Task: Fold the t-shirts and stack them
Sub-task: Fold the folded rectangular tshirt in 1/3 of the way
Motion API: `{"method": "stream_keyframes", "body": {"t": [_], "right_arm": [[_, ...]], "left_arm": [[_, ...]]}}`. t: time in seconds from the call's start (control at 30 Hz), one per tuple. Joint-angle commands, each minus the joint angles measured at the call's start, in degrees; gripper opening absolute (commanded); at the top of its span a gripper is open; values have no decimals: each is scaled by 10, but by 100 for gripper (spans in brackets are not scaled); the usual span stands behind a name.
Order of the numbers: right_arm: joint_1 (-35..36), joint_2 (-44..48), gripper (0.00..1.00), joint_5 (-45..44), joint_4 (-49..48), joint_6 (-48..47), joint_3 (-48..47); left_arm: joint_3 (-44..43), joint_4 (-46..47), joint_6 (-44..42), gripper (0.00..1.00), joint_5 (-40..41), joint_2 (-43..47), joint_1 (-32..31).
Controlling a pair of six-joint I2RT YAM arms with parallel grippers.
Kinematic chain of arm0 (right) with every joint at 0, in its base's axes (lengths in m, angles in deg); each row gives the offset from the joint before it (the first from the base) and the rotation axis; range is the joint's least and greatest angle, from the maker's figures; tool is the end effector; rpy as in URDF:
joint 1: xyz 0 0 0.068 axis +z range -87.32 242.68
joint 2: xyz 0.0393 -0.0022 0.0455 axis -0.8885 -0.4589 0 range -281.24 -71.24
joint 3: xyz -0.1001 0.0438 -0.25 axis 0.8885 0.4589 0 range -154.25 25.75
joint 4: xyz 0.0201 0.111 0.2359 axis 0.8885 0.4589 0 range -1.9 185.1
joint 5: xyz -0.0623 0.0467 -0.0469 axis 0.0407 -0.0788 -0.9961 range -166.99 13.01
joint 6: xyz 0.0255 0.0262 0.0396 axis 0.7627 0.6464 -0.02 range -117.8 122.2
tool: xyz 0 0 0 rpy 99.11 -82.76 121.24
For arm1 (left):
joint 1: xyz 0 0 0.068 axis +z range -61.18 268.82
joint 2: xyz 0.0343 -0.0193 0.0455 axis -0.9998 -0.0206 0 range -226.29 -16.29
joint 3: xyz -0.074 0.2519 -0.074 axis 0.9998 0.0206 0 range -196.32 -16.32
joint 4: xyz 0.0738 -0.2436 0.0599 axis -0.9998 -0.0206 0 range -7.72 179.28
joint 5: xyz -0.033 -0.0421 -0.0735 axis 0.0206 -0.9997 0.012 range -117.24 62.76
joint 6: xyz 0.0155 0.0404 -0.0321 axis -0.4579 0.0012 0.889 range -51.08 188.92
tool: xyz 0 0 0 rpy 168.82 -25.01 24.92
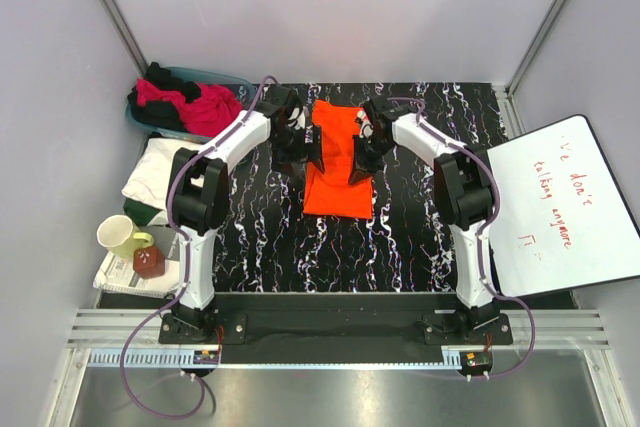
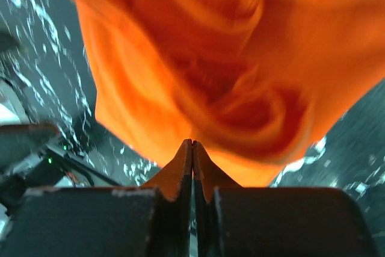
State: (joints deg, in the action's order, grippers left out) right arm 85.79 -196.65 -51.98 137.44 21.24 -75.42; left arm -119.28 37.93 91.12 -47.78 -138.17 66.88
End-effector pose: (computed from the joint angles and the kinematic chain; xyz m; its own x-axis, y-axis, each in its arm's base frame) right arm 0.4090 0.1908 0.1810 -0.9859 -0.0991 -0.1348 -0.1521 0.8664 0.4756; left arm 0.4100 -0.1785 0.2139 -0.9821 0.0141 -0.1877 0.0957 0.8961 -0.4334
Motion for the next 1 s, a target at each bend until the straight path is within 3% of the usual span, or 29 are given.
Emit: {"method": "stream_keyframes", "body": {"t": [0.0, 0.33, 0.53, 0.67, 0.73, 0.87, 0.97], "right_arm": [[-20, -33, 4, 8, -11, -8, -60], [-54, -151, 4, 76, -20, -12, -109], [-54, -82, 4, 65, -28, -26, -82], [-54, 20, 24, 27, -27, -24, -37], [-54, 72, 26, 28, -26, -16, 5], [-55, 134, 43, 24, -28, 14, 126], [-55, 170, 46, 32, -48, 39, 213]], "left_arm": [[6, -10, -15, 99, 7, 2, 0], [22, -25, -30, 99, 35, 4, -1], [36, -25, -32, 99, 39, 16, -1], [53, -20, -37, 99, 37, 21, -2], [71, -9, -37, 99, 29, 28, -2], [127, 28, -22, 99, 10, 42, -1], [167, 60, -7, 99, -7, 48, -1]]}}
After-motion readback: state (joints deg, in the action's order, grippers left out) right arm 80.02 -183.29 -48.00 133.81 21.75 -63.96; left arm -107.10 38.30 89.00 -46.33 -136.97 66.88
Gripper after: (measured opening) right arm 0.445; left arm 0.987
